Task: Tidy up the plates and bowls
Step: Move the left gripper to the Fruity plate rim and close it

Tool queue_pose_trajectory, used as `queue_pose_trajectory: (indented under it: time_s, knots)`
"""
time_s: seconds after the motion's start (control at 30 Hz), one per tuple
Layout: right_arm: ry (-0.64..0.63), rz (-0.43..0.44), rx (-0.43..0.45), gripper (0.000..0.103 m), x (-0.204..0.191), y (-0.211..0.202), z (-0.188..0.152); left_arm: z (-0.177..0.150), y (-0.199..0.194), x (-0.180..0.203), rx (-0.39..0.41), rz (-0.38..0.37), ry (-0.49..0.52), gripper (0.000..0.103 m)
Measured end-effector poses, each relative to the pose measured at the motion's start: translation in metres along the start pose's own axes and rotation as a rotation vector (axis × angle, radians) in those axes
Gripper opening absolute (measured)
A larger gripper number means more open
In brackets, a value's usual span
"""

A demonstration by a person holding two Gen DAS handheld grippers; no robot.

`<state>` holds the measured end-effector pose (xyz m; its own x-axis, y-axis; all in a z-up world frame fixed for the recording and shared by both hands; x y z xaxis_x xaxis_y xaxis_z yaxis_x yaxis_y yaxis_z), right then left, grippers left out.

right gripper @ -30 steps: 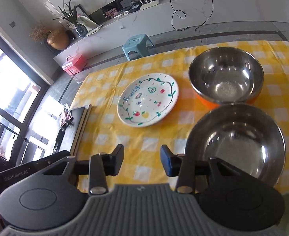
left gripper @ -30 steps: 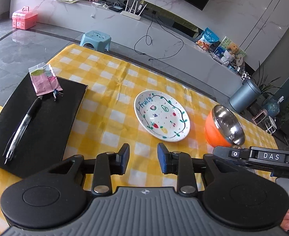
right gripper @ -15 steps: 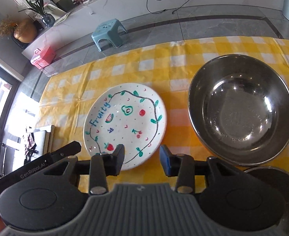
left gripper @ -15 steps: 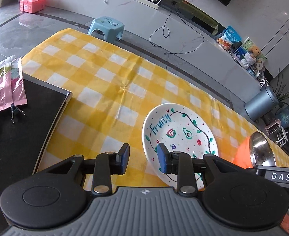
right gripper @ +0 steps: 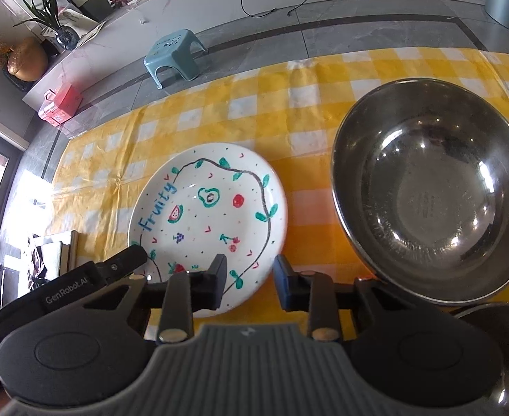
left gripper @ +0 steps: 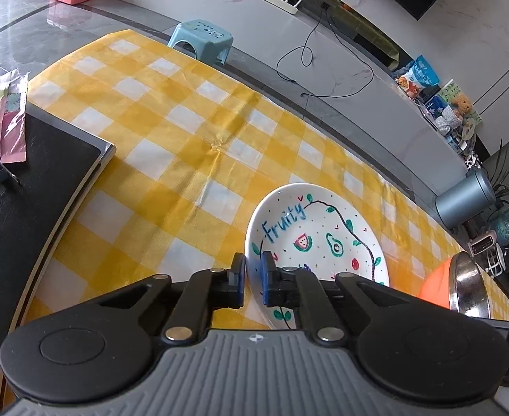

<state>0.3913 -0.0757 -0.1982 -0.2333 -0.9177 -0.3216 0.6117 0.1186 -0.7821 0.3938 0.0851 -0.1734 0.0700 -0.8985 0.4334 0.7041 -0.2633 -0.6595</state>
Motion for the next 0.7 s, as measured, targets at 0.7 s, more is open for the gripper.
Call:
queue_pose_trajectory:
  time_s: [0.7]
  knots:
    - [-0.044,0.127,-0.077,0.012,-0.018,-0.020,-0.046,-0.010,-0.043,-0.018,-0.017,0.073,0.163,0.000]
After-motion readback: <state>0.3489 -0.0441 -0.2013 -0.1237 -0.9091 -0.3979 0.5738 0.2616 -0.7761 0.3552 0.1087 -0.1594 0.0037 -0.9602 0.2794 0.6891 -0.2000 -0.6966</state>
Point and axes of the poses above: each gripper's, at about its wrist camera, not at the fingertips, and y roughly the way its jaws point, x to its right, z to its top, the point moved 6 cm from there along y, roughly the way its jaws point, and after that the axes turned 12 degrees about x, right-handed, at the moved point
